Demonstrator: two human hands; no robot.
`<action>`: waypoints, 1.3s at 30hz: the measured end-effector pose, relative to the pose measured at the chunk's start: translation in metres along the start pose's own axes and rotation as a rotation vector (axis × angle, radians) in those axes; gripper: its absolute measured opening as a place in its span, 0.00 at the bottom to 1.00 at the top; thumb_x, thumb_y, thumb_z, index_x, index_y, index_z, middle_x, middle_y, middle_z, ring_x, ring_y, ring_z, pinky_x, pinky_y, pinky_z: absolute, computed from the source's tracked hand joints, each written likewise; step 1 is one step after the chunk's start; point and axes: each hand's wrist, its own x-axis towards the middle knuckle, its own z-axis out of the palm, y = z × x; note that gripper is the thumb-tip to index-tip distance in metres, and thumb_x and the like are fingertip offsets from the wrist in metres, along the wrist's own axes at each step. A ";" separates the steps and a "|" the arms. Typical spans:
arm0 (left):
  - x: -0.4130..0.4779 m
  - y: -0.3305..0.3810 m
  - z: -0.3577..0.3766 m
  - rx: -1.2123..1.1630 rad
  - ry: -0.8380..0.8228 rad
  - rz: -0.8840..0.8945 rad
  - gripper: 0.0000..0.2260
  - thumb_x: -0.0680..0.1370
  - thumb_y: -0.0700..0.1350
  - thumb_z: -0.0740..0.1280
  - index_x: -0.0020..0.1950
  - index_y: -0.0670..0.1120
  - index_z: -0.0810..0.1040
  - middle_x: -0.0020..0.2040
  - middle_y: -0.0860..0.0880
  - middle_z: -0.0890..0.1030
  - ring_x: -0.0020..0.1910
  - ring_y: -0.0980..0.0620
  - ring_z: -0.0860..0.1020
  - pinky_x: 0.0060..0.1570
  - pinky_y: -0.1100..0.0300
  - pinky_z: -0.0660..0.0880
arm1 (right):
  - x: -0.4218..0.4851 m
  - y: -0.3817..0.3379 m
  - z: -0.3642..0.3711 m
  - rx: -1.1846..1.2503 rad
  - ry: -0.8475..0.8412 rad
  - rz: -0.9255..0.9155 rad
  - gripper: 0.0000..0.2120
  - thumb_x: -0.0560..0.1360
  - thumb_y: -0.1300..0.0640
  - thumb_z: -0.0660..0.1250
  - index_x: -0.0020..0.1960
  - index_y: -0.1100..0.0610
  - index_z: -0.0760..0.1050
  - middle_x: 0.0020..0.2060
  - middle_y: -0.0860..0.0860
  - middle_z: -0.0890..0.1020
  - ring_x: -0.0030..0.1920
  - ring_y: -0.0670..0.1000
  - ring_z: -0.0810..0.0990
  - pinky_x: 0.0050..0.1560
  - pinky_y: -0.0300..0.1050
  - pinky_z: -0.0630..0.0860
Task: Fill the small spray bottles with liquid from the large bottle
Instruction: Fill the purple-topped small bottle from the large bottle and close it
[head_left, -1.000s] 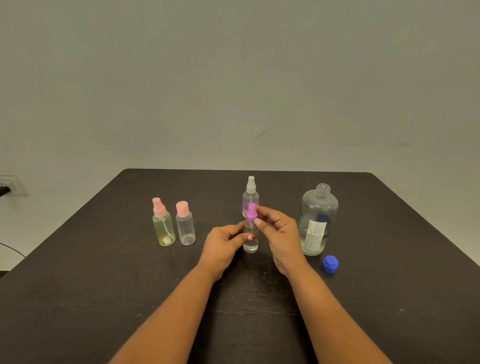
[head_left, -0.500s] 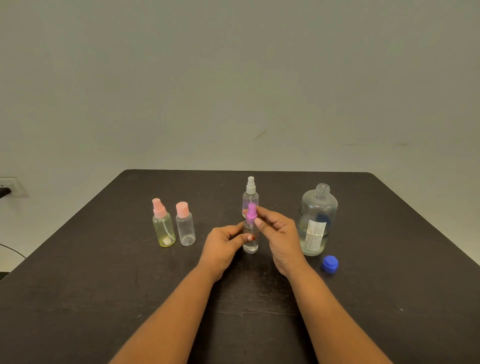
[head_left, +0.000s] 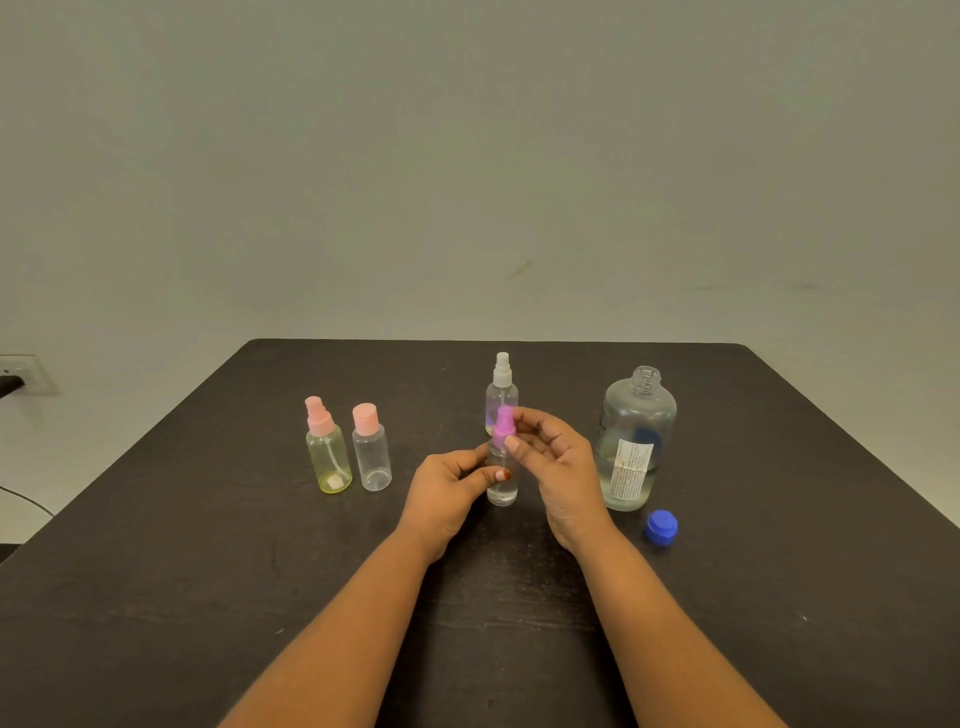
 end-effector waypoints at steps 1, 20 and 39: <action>0.000 0.000 0.000 -0.003 0.000 0.000 0.11 0.74 0.39 0.69 0.56 0.44 0.81 0.48 0.54 0.84 0.51 0.59 0.81 0.56 0.65 0.73 | 0.000 0.000 -0.001 -0.001 -0.004 -0.001 0.14 0.74 0.70 0.64 0.58 0.61 0.76 0.50 0.53 0.83 0.49 0.46 0.82 0.48 0.38 0.77; -0.001 0.001 0.000 -0.005 -0.003 -0.001 0.12 0.74 0.39 0.69 0.57 0.45 0.80 0.48 0.54 0.84 0.50 0.62 0.80 0.52 0.69 0.73 | 0.001 0.002 -0.001 -0.040 -0.030 0.002 0.15 0.75 0.69 0.62 0.61 0.63 0.76 0.54 0.54 0.82 0.57 0.47 0.80 0.55 0.38 0.76; -0.001 0.002 0.000 0.013 -0.003 0.008 0.13 0.74 0.39 0.68 0.58 0.44 0.80 0.49 0.52 0.84 0.51 0.60 0.81 0.53 0.67 0.74 | 0.001 0.003 -0.003 -0.044 -0.054 0.004 0.15 0.76 0.69 0.61 0.62 0.62 0.76 0.55 0.54 0.82 0.58 0.48 0.79 0.55 0.38 0.76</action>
